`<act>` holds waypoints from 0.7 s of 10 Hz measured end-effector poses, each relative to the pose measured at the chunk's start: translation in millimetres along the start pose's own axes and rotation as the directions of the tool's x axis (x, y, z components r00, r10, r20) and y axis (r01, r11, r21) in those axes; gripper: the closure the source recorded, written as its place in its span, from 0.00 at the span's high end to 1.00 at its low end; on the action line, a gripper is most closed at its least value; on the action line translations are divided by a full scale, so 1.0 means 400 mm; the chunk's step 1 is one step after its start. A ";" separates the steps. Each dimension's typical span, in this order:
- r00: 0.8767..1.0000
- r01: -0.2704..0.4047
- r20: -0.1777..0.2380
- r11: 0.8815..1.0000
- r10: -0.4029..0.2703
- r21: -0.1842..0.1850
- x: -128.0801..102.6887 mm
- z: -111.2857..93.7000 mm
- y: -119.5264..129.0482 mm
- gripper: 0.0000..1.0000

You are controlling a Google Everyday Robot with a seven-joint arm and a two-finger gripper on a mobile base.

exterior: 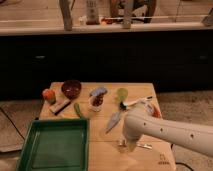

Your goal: Place fork in tray

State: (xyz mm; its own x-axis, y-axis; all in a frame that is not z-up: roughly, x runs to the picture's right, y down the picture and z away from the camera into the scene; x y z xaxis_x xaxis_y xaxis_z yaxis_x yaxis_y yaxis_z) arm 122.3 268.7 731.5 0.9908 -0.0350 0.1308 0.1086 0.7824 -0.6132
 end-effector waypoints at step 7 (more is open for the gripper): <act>0.997 -0.066 0.045 0.998 0.067 -0.020 0.084 0.074 0.007 0.80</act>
State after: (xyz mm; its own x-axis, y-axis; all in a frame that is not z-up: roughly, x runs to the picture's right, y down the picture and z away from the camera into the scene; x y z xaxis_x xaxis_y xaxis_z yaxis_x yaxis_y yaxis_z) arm 153.4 288.1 757.3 0.9912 0.0450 0.1241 0.0447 0.7705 -0.6358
